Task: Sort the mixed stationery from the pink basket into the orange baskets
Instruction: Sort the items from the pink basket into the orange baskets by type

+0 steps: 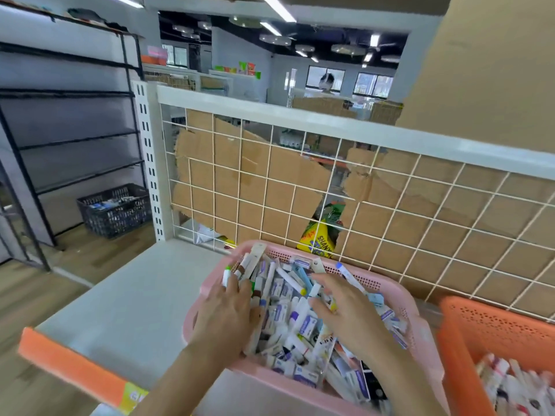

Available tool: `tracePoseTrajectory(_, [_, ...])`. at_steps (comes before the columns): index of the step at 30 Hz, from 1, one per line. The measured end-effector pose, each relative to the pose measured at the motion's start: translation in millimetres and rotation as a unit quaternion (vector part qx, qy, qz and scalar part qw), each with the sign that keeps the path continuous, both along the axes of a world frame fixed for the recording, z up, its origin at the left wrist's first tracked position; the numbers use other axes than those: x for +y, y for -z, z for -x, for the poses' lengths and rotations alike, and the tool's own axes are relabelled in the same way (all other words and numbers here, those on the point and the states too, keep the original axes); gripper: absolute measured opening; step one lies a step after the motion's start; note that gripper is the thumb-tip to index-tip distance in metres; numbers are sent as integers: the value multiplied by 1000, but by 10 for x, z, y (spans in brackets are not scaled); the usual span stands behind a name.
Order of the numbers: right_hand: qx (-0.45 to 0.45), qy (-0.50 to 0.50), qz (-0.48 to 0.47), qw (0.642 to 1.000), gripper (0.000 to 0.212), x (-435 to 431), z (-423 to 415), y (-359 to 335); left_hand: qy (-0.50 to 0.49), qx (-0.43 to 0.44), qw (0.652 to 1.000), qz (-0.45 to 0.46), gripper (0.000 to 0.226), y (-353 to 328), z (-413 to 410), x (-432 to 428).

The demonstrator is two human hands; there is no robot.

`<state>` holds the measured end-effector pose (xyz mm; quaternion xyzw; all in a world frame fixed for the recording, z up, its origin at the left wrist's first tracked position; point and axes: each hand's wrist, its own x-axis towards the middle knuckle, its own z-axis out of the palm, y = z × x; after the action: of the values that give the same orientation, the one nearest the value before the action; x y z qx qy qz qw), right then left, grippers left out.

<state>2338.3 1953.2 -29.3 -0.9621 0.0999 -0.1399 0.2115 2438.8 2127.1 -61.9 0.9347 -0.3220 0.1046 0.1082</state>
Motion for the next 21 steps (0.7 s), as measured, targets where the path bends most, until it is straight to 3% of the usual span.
tracePoseTrajectory(4, [43, -50, -18, 998, 42, 135, -219, 20, 29, -7, 1000, 8, 28, -41, -51, -4])
tracePoseTrajectory(7, [116, -95, -7, 989, 53, 184, -354, 39, 26, -27, 998, -45, 21, -114, -66, -19])
tracePoseTrajectory(10, [173, -99, 69, 977, 72, 191, -428, 42, 38, -52, 997, -50, 19, -88, -105, 6])
tracePoseTrajectory(14, [190, -89, 133, 969, 76, 196, -472, 39, 44, -30, 998, -19, 19, 67, -160, 7])
tracePoseTrajectory(21, [188, -85, -11, 978, 89, 146, -457, 64, 14, 3, 999, 35, 22, 102, -182, 13])
